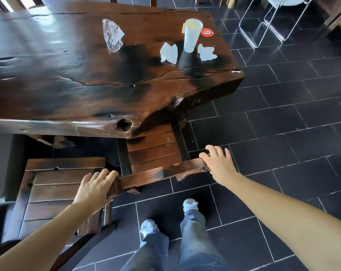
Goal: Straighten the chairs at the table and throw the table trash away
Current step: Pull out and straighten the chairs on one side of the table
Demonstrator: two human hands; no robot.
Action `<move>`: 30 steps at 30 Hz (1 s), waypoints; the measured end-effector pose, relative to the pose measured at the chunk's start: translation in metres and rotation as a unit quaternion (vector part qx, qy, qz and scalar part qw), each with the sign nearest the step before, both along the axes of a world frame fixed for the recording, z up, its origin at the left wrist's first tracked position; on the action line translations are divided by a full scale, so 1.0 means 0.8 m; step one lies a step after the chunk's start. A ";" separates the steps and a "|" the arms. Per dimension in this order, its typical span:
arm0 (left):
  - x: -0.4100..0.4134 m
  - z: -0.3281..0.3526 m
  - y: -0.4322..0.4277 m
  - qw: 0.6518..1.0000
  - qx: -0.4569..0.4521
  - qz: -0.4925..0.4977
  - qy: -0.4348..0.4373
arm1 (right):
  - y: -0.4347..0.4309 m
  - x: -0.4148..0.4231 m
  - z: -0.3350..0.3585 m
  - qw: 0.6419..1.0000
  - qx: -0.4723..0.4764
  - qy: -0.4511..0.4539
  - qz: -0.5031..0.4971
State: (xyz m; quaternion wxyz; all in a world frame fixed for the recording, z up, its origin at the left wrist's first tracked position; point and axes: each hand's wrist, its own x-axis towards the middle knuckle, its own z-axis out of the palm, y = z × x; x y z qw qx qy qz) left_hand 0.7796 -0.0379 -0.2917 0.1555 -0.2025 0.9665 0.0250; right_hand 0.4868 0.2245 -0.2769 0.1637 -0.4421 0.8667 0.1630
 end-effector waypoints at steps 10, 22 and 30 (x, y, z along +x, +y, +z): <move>-0.084 0.016 0.030 0.988 0.091 0.082 -0.094 | -0.070 0.037 0.000 0.990 -0.052 -0.113 0.063; -0.068 -0.072 0.091 0.999 0.034 0.015 -0.030 | -0.072 0.095 -0.072 0.994 -0.083 -0.051 0.041; -0.069 -0.072 0.070 0.996 0.049 0.023 -0.066 | -0.085 0.097 -0.072 0.995 -0.066 -0.061 0.034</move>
